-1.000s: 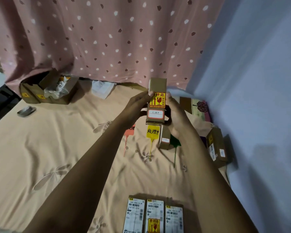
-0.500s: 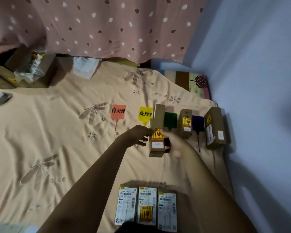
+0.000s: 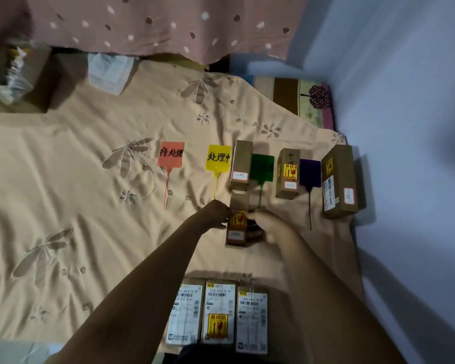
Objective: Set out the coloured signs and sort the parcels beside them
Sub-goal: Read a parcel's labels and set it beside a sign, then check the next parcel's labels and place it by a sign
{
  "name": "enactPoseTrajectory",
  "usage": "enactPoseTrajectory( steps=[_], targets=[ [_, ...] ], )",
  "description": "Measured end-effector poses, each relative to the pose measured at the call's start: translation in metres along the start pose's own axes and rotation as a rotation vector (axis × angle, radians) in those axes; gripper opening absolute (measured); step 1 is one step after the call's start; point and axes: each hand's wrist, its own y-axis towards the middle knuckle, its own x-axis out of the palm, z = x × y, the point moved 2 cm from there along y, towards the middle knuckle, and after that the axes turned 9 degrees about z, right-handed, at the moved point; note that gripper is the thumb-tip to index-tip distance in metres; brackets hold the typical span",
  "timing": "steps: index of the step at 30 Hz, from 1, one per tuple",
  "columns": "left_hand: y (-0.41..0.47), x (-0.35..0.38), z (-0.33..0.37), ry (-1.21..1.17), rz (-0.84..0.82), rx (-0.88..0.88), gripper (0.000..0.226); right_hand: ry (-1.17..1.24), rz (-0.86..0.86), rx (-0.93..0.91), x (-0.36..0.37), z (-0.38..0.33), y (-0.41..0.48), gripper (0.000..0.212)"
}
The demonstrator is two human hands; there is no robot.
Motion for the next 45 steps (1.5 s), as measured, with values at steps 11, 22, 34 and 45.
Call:
enactPoseTrajectory(
  steps=[11, 22, 34, 45],
  targets=[
    [0.021, 0.01, 0.005, -0.107, 0.092, 0.045, 0.014, -0.02, 0.079, -0.093, 0.004, -0.017, 0.018, 0.016],
    [-0.005, -0.006, -0.001, 0.0, 0.214, 0.09, 0.063, -0.03, 0.27, -0.204, 0.001, -0.013, -0.016, 0.044],
    [-0.105, -0.061, 0.003, 0.117, 0.169, 0.292, 0.02, -0.03, 0.572, -0.503, 0.035, -0.007, -0.125, 0.019],
    [-0.142, -0.074, -0.129, 0.344, 0.074, 0.023, 0.022, -0.294, 0.092, -0.153, 0.131, 0.106, -0.143, 0.017]
  ],
)
